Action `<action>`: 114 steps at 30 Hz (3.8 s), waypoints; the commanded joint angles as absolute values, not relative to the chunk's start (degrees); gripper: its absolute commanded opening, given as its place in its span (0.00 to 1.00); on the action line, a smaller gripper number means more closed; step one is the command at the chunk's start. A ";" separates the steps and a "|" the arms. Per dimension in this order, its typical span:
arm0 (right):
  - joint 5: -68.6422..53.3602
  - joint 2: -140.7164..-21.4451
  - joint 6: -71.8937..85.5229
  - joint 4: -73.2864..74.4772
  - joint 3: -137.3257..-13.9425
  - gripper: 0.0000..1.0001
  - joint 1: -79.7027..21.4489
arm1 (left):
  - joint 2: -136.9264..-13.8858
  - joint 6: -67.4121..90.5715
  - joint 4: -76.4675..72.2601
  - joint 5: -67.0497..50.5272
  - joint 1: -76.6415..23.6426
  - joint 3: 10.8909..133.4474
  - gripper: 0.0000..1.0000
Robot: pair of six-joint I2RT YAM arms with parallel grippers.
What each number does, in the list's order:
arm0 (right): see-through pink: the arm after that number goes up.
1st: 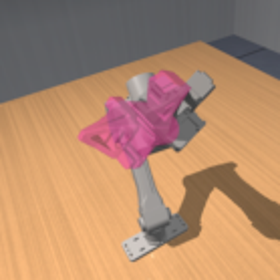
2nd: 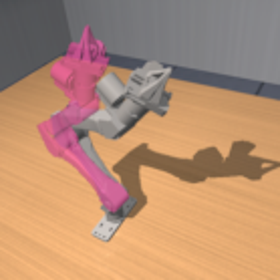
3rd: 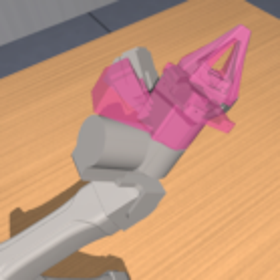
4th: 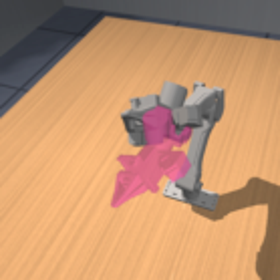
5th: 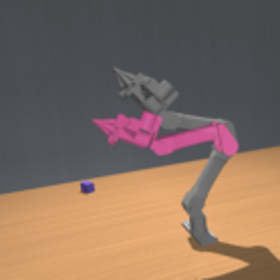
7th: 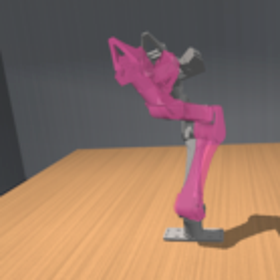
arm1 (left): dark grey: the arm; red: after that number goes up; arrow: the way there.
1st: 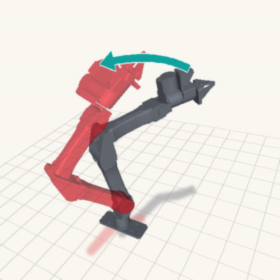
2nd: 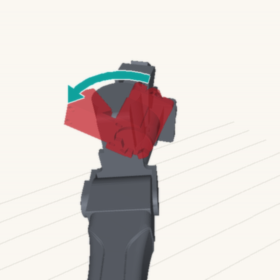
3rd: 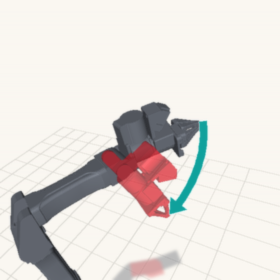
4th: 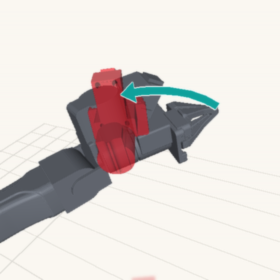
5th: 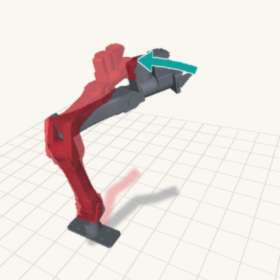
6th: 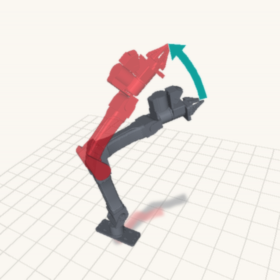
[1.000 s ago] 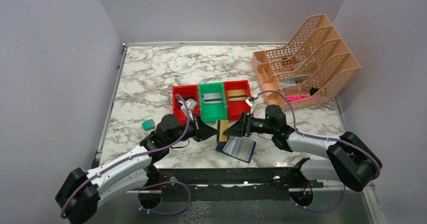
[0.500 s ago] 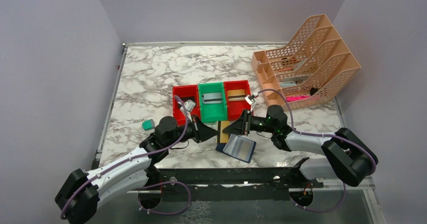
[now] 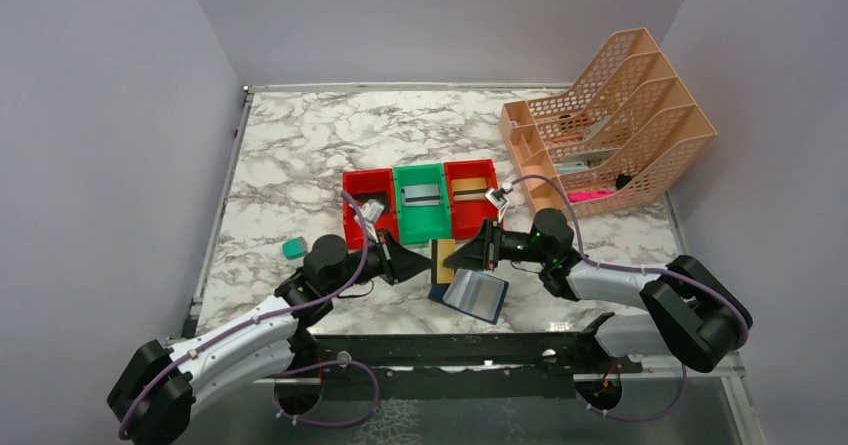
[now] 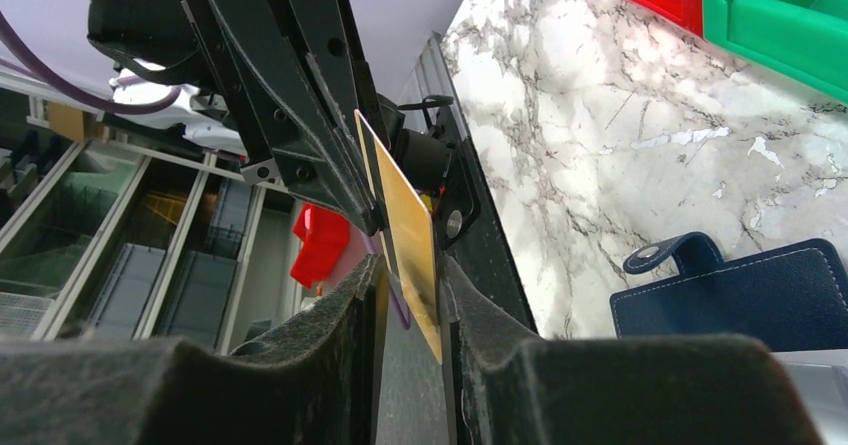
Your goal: Take the credit cards out of the card holder
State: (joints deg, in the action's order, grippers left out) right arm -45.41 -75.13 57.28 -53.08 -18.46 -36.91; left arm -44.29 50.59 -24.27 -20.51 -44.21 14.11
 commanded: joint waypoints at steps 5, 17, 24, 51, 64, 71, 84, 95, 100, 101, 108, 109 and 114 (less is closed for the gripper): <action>-48.61 -74.33 57.65 -57.68 -17.91 0.24 -36.69 | -43.40 51.69 -27.29 -19.05 -43.94 13.11 0.00; -46.85 -72.88 56.79 -55.70 -17.36 0.01 -36.74 | -42.31 51.27 -26.12 -17.99 -43.76 12.45 0.27; -40.02 -67.31 51.64 -43.14 -18.33 0.01 -36.74 | -40.50 44.80 -9.51 -11.57 -43.64 18.22 0.75; 8.35 -58.33 16.18 -3.74 -36.17 0.01 -36.74 | -31.64 27.06 33.72 27.97 -43.62 37.42 0.99; 13.52 -77.47 -6.74 -13.67 -42.83 0.02 -36.74 | -30.28 27.67 32.87 31.39 -43.68 36.69 0.99; 11.81 -85.62 -20.54 -19.57 -44.97 0.02 -36.74 | -33.96 27.36 32.95 29.46 -43.63 37.26 0.99; 12.15 -96.34 -41.65 -22.00 -48.70 0.01 -36.74 | -31.68 27.59 32.89 30.42 -43.37 36.85 0.99; 10.54 -100.00 -46.66 -23.36 -49.42 0.05 -36.74 | -31.73 27.70 32.93 30.50 -43.31 36.82 0.99; 7.87 -100.68 -46.83 -20.25 -49.74 0.09 -36.74 | -31.54 27.70 32.94 30.61 -43.21 36.75 0.99; 7.93 -101.01 -46.78 -19.82 -49.93 0.10 -36.74 | -31.55 27.76 32.91 30.59 -43.24 36.74 0.99; 6.45 -101.63 -43.53 -15.66 -52.08 0.24 -36.74 | -31.73 27.69 32.93 30.41 -43.14 36.76 0.99; 6.28 -101.45 -43.35 -15.46 -52.06 0.25 -36.74 | -31.66 27.69 32.96 30.41 -43.11 36.74 0.99; 6.63 -101.43 -43.75 -14.55 -51.90 0.26 -36.74 | -31.33 27.77 32.90 30.41 -43.13 36.74 0.99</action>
